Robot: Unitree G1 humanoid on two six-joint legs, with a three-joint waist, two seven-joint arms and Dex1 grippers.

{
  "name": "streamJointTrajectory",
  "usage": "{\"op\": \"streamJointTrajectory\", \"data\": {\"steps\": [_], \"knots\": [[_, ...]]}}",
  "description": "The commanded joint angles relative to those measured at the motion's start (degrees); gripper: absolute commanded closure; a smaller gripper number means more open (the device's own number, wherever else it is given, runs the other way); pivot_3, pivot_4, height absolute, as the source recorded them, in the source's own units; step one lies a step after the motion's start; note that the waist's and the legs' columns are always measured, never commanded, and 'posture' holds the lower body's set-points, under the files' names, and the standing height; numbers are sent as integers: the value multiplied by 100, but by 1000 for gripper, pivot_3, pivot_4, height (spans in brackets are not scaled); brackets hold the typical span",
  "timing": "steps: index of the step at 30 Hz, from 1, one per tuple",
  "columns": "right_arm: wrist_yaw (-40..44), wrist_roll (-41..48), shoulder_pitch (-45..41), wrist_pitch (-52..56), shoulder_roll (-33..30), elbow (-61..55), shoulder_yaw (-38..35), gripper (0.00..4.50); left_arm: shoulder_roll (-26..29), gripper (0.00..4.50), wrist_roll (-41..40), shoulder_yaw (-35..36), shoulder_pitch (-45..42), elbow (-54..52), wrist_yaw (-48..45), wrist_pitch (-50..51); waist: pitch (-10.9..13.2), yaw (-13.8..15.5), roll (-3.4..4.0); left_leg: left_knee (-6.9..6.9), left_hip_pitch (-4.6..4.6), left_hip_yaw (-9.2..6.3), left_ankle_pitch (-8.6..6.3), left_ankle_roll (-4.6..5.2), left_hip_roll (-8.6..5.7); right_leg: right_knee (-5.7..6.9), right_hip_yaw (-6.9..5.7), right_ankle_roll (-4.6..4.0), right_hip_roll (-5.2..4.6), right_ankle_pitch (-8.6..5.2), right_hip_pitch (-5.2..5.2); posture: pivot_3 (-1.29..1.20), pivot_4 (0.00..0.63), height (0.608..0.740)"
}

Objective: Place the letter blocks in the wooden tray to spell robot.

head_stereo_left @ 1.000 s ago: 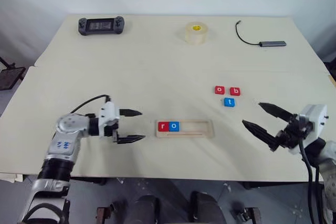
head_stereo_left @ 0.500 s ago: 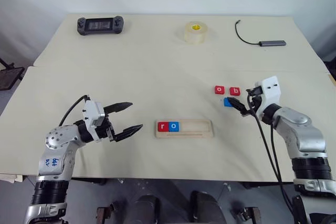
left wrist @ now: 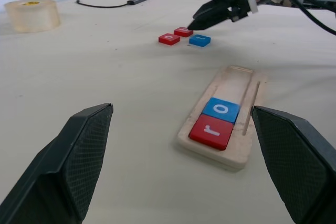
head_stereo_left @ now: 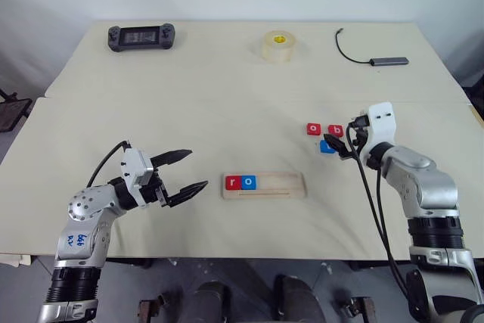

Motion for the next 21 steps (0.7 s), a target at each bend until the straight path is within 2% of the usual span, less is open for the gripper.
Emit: {"op": "streamJointTrajectory", "data": {"steps": [1,5,12,21], "knots": [[-98,88,-446,755,-96,-199,-126,0,6,47,-42,7,-36,-159,12,-107,0,-7,0,-2,0,1,0,0,1,-1,0,-1,1,0,-2,0,150,740],[-105,-74,-883,1224,-205,156,41,0,8,47,-15,-24,-13,-134,21,-164,0,-7,1,-4,-5,2,0,0,-1,0,1,-2,0,-1,-7,0,150,740],[-158,-452,-1383,1021,-94,1230,294,0,-52,47,-36,-151,12,-245,-69,-333,0,-5,0,-5,-6,2,0,1,-5,0,1,-2,-2,-1,-7,0,150,740],[-271,-602,-1346,973,222,1508,285,0,22,47,-111,-331,18,-552,-290,-287,0,-17,1,-6,-6,4,0,1,-4,0,1,-2,-1,-1,-8,0,150,740]]}}
